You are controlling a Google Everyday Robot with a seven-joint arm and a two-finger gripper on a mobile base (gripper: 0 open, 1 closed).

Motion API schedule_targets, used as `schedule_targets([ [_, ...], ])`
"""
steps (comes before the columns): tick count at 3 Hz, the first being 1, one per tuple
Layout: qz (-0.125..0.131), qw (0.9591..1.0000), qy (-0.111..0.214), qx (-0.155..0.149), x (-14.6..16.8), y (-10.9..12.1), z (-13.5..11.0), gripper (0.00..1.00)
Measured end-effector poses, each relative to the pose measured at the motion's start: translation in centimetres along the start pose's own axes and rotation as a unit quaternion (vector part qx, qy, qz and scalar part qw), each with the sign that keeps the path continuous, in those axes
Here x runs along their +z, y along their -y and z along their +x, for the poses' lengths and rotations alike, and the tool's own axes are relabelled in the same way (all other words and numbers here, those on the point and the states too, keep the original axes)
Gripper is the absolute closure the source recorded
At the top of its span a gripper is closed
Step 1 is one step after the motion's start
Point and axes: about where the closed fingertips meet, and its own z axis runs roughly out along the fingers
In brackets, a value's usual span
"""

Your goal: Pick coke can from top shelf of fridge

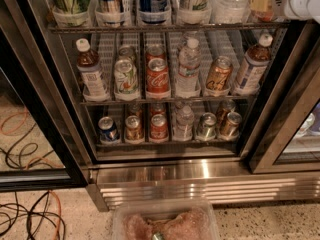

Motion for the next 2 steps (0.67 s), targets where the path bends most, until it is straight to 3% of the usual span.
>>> schedule_targets([
  [2, 0.002, 0.9998, 0.021, -0.003, 1.37, -0.32, -1.52, 0.42],
])
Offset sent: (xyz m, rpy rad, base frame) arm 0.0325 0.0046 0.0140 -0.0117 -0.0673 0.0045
